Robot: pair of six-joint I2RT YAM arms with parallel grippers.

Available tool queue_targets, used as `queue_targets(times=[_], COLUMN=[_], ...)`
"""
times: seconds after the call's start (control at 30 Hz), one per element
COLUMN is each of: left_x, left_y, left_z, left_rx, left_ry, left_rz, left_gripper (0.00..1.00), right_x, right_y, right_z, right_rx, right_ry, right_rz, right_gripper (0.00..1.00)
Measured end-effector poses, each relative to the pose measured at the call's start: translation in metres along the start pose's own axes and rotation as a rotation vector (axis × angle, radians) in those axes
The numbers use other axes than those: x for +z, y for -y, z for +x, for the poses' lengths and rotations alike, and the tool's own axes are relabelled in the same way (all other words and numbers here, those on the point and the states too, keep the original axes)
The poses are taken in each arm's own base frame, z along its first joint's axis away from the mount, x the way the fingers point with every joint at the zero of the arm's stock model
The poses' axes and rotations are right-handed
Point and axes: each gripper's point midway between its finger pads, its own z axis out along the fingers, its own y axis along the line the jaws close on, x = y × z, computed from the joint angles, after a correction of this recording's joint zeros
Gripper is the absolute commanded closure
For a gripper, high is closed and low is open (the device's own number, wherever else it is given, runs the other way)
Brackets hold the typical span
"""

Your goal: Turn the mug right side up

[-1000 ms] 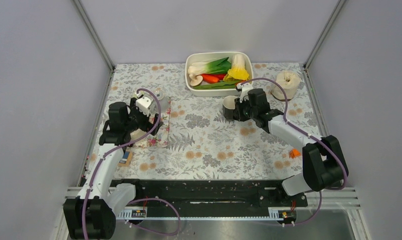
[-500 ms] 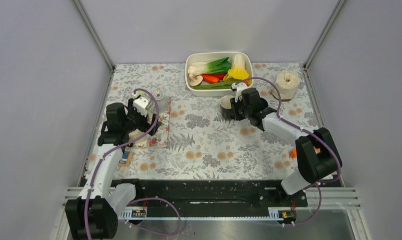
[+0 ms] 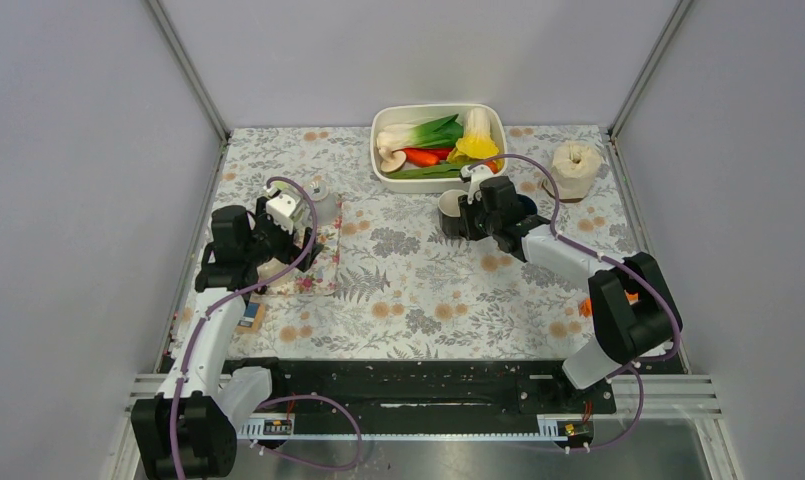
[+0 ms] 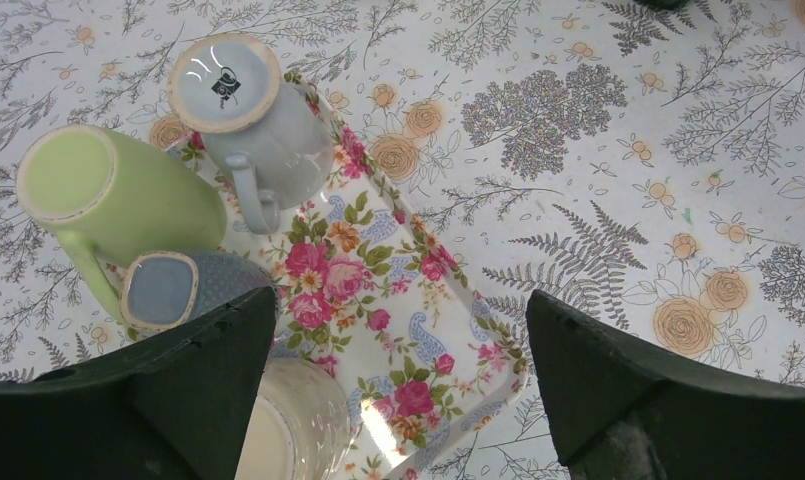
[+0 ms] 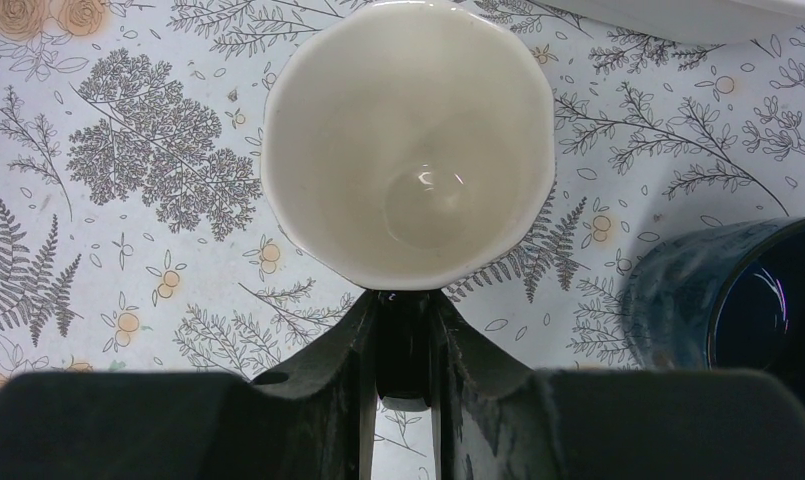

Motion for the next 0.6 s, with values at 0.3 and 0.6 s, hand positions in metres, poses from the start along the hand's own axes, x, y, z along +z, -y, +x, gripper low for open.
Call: queue_targets(times=[0.3,0.6], left_x=[0.0,0.0], left_y=[0.0,0.0], left_z=[0.0,0.0], left_rx=[-0.002,-0.003], left_ry=[0.002,0.003], left_rz=[0.002,0.004], left_gripper=[0.01,0.01], right_x=[-0.001,-0.011], right_y=[-0.004,-0.009], right_z=[-0.003,-0.015], right_rx=[0.02,0.026], right_ry=[0.002,0.035], right_rz=[-0.016,-0.037], right_gripper=[0.56,0.46])
